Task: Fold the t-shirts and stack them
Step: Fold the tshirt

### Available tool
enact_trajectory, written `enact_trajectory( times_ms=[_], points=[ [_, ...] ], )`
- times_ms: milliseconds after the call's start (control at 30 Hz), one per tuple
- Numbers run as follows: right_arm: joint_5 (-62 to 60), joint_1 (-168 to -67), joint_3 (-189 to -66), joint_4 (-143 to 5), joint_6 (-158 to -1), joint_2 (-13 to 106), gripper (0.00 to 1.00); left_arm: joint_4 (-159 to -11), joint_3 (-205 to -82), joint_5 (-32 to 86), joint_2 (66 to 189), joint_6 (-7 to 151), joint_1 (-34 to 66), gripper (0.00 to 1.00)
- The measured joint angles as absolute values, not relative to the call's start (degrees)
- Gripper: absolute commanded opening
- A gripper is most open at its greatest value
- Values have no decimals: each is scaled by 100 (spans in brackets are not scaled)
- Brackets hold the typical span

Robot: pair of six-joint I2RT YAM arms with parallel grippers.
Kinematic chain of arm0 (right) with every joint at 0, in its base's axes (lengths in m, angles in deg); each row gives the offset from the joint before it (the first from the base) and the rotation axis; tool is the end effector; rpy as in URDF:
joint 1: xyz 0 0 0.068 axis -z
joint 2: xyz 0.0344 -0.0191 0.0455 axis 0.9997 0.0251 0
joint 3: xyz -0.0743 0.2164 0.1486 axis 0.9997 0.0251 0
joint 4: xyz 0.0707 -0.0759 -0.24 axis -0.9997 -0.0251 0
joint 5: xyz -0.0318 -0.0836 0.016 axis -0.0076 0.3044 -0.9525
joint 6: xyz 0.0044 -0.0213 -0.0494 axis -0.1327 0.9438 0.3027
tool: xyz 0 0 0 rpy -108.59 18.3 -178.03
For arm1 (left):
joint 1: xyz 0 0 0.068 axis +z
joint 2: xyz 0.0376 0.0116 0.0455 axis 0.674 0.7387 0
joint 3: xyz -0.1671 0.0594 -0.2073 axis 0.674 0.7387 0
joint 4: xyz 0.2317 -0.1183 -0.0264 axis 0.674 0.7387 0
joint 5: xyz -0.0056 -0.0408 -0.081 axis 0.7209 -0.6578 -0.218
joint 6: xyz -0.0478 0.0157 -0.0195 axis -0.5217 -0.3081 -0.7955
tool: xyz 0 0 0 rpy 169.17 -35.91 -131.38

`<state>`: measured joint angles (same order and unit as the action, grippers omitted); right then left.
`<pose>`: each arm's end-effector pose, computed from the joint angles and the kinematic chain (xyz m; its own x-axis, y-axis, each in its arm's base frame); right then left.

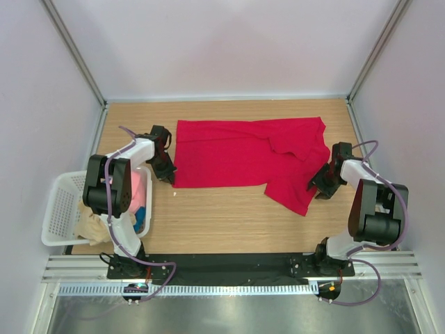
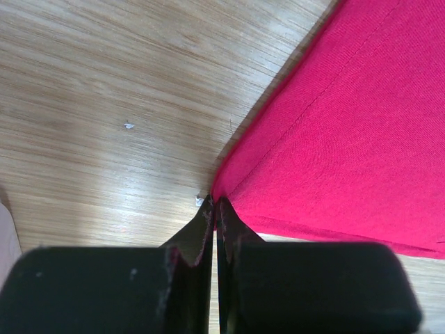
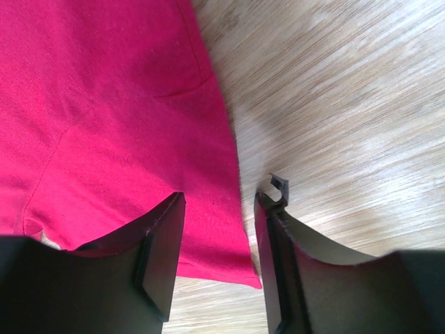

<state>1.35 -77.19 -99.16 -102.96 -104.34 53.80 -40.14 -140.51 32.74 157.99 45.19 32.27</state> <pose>0.2594 -0.0491 0.1580 -0.7162 0.6763 -0.1724 0.6460 0.7359 0.2031 0.3387 -0.0620 0.1586 -0.8746 -0.4724 -0.1090 -0.4563 0.8781 -0.1440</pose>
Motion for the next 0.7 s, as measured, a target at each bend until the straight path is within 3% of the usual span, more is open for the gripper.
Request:
enact_trajectory(
  times_ms=[133, 233, 300, 333, 700],
  points=[
    [115, -7708, -9831, -10216, -10444, 5336, 38, -4014, -14051, 3266, 15799, 4519, 3227, 0],
    [106, -7708, -9800, -10163, -10444, 5339, 22, -4014, -14051, 3252, 15799, 4521, 3225, 0],
    [106, -7708, -9776, -10139, -10434, 5341, 4, -4012, -14051, 3248, 15799, 4526, 3225, 0],
    [102, -7705, -9763, -10115, -10440, 5339, 1, -4014, -14051, 3244, 15799, 4535, 3223, 0],
    [181, -7701, -9685, -10546, -10442, 4718, 1, -3880, -14057, 3263, 15686, 4650, 3190, 0]
  ],
)
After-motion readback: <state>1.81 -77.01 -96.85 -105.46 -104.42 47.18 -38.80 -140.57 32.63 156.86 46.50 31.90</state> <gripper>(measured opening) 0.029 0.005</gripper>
